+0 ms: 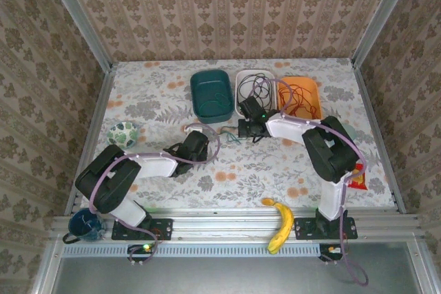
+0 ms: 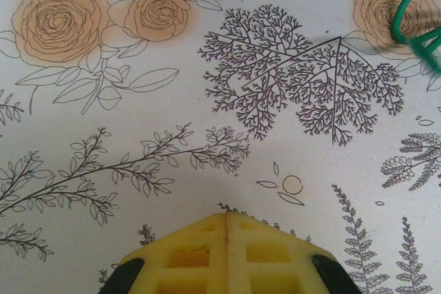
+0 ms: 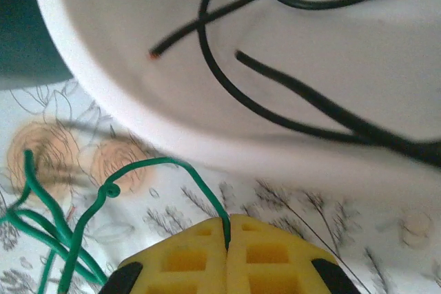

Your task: Untangle the cables

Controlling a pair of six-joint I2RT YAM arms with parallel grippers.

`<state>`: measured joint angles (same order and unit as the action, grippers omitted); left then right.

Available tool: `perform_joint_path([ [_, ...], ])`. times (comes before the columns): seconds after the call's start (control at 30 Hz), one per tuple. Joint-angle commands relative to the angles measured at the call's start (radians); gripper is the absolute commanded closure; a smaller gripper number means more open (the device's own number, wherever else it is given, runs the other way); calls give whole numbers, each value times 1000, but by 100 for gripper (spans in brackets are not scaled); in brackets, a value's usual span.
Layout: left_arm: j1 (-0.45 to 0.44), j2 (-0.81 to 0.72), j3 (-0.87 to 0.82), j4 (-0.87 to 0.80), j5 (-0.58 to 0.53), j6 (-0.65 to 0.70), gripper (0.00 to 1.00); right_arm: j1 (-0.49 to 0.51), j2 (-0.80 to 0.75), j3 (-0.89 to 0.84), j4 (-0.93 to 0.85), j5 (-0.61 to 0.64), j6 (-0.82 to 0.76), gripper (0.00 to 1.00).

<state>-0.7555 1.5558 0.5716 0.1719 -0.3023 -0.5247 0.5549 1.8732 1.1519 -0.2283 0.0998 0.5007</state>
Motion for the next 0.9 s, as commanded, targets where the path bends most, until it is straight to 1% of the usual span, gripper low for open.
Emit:
perform_joint_path([
  [0.0, 19, -3, -13, -25, 25, -26, 100, 7, -122, -80, 27, 64, 12, 100],
  [0.07, 25, -12, -16, 4, 58, -11, 100, 6, -175, -127, 48, 62, 13, 100],
  [0.13, 30, -32, -30, 65, 123, 19, 99, 7, -218, -164, 68, 54, 9, 99],
  [0.23, 45, -70, -53, 179, 256, 46, 72, 7, -242, -187, 65, 45, 8, 100],
  [0.3, 66, -80, -52, 236, 361, 60, 56, 7, -241, -195, 68, 31, 11, 99],
  [0.4, 71, -63, -12, 256, 473, 86, 46, 6, -232, -198, 80, 7, 21, 99],
  [0.47, 66, -30, 25, 247, 521, 105, 42, 7, -225, -198, 89, 0, 33, 100],
  [0.53, 59, 9, 54, 237, 524, 117, 40, 7, -220, -198, 90, -3, 43, 100],
  [0.63, 57, 72, 76, 265, 532, 118, 40, 7, -227, -201, 92, -11, 47, 100],
  [0.77, 55, 152, 127, 258, 513, 143, 42, 7, -249, -208, 90, -21, 47, 100],
  [0.87, 56, 197, 161, 246, 472, 156, 44, 6, -269, -219, 97, -40, 45, 100],
])
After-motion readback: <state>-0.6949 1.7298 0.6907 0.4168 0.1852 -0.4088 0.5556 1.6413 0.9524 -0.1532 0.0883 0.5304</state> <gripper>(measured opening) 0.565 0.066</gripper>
